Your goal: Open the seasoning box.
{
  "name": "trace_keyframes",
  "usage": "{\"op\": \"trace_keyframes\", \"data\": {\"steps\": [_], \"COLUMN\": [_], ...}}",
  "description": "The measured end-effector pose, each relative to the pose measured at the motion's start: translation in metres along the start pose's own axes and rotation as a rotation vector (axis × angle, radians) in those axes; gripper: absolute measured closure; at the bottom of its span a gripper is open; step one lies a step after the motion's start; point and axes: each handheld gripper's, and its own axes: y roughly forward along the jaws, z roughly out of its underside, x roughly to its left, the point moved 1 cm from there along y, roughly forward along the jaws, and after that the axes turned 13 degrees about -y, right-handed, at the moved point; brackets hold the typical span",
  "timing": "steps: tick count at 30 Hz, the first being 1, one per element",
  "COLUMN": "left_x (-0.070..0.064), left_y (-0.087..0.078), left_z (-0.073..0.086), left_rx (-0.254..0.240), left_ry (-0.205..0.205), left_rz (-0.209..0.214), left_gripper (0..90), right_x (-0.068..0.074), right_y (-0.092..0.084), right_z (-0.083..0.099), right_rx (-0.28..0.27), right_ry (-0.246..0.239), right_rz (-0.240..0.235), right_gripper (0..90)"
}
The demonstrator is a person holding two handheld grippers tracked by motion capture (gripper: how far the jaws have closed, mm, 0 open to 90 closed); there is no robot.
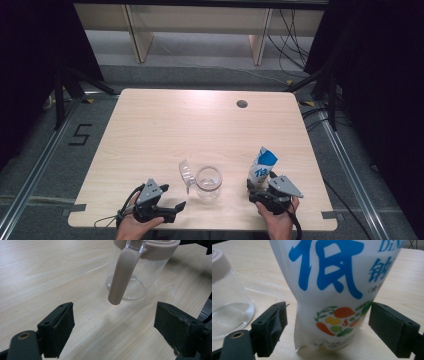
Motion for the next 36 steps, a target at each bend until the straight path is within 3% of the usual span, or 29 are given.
{"op": "trace_keyframes", "data": {"steps": [2,4,6,7,8,14,15,16,17,21,22,23,26,27,28,31,33,36], "left_x": [0.0,0.0,0.0,0.001,0.001,0.001,0.002,0.002,0.001,0.003,0.003,0.003,0.003,0.003,0.003,0.004,0.004,0.003], "left_y": [0.0,0.0,0.0,0.0,0.0,0.0,0.0,0.0,0.0,0.0,0.0,0.0,-0.001,-0.001,-0.001,-0.002,-0.002,-0.002], "left_z": [0.0,0.001,0.0,0.0,0.0,0.001,0.001,0.0,0.0,0.001,0.0,0.0,0.0,0.0,-0.001,-0.001,0.0,-0.001], "left_rx": [0.003,0.007,0.003,0.01,0.012,0.015,0.016,0.009,0.008,0.015,0.015,0.011,0.007,0.006,0.001,0.009,0.007,0.0], "left_ry": [-0.002,-0.001,0.0,0.006,0.007,0.003,0.007,0.014,-0.006,0.004,0.005,0.004,0.0,-0.001,0.007,0.009,0.0,0.0], "left_rz": [0.002,0.0,0.002,0.001,-0.002,-0.003,-0.004,-0.001,-0.004,-0.006,-0.006,-0.009,-0.011,-0.012,-0.011,-0.019,-0.016,-0.011], "left_gripper": [15.7,15.7,15.7,15.7,15.7,15.7,15.7,15.7,15.7,15.7,15.7,15.7,15.7,15.7,15.7,15.7,15.8,15.8], "right_x": [0.0,0.003,0.0,-0.003,0.0,-0.002,-0.001,-0.003,-0.004,-0.006,-0.009,-0.009,-0.01,-0.014,-0.013,-0.014,-0.02,-0.022], "right_y": [0.003,0.004,0.007,0.009,0.009,0.015,0.015,0.015,0.016,0.017,0.018,0.017,0.017,0.017,0.017,0.017,0.019,0.019], "right_z": [0.0,0.0,0.0,0.0,0.0,0.0,0.0,0.001,0.001,0.0,0.001,0.0,0.0,0.001,0.001,0.001,0.002,0.003], "right_rx": [0.011,0.009,0.006,0.004,0.015,0.005,0.012,0.023,0.017,0.021,0.026,0.02,0.02,0.005,0.006,0.01,-0.002,-0.018], "right_ry": [-0.027,0.024,0.011,-0.017,0.034,0.023,0.047,0.029,0.038,0.049,0.025,0.039,0.052,0.005,0.033,0.046,-0.007,0.014], "right_rz": [0.016,0.034,0.038,0.027,0.034,0.037,0.03,0.041,0.028,0.002,-0.001,-0.024,-0.037,-0.037,-0.059,-0.078,-0.09,-0.131], "right_gripper": [15.5,17.0,17.4,17.5,17.6,18.9,19.8,20.2,20.4,21.0,21.2,21.3,21.5,21.5,21.6,21.7,21.8,22.0]}}
